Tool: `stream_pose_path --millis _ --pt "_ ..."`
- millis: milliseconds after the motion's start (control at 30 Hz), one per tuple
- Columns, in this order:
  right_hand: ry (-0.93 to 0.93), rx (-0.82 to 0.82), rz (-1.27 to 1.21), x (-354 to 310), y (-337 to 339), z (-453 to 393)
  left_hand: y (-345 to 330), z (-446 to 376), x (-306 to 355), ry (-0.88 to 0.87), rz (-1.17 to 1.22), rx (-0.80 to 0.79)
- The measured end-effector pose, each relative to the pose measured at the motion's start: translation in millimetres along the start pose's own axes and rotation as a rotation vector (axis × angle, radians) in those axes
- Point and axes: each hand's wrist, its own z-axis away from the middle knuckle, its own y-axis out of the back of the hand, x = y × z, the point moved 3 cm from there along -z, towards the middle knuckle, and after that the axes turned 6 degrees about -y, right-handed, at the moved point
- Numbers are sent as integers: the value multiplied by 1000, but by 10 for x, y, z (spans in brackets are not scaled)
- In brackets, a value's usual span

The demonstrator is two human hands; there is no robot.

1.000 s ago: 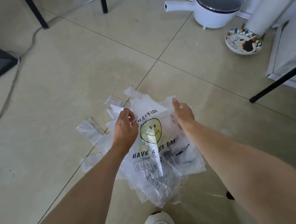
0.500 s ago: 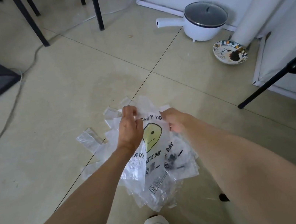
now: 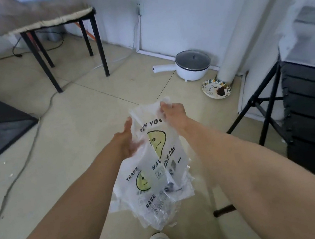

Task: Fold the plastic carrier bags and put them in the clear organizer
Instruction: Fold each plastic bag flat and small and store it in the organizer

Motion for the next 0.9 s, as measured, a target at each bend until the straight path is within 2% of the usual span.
stream_pose_path --millis 67,133,333,467,733,900 --pt "21 31 -41 -183 165 174 9 149 157 76 104 -184" --pt "46 65 -68 -363 325 366 38 395 372 125 103 -323" --pt "145 130 -152 -877 858 1038 86 1113 930 -54 -54 -533" --pt "186 86 -204 -1149 1270 1454 0 1495 1315 -257 33 -427" --pt "366 -120 102 -1398 2336 2199 -290 2265 1993 -553 -16 -336" --pt "459 -32 131 -1382 3035 2691 -812 2836 2278 -819 -122 -250"
